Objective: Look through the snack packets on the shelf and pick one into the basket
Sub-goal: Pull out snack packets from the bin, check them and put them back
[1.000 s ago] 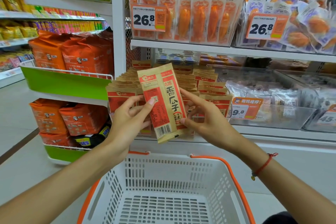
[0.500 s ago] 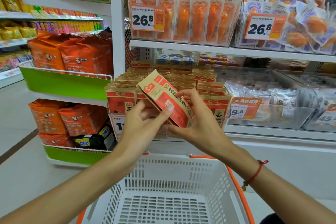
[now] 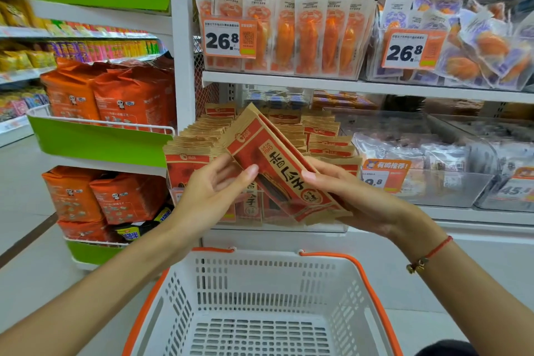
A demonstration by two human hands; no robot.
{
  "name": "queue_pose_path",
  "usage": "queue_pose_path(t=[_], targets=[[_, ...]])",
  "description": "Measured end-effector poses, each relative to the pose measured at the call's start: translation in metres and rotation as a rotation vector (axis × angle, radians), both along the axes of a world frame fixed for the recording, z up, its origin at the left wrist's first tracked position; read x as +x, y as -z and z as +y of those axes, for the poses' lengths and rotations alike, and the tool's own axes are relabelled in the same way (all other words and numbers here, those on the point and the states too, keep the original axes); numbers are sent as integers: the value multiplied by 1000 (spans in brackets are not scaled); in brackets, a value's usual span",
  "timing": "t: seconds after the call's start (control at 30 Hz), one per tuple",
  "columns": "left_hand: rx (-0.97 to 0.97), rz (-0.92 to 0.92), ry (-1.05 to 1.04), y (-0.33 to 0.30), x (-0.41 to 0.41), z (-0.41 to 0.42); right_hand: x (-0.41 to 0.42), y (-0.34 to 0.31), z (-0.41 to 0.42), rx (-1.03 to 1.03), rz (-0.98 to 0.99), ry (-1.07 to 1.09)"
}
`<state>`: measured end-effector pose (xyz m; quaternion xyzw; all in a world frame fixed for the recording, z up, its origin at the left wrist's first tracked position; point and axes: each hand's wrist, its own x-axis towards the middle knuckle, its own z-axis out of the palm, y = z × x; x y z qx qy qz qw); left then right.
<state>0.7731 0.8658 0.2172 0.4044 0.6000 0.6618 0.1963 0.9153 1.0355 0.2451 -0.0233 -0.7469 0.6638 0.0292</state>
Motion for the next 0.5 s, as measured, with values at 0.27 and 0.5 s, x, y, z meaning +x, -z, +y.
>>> queue_pose_path(t=[0.27, 0.5], targets=[[165, -1, -1, -31, 4, 18, 15, -43, 4, 363, 199, 204], [168, -16, -25, -67, -9, 66, 3, -92, 37, 690, 410, 427]])
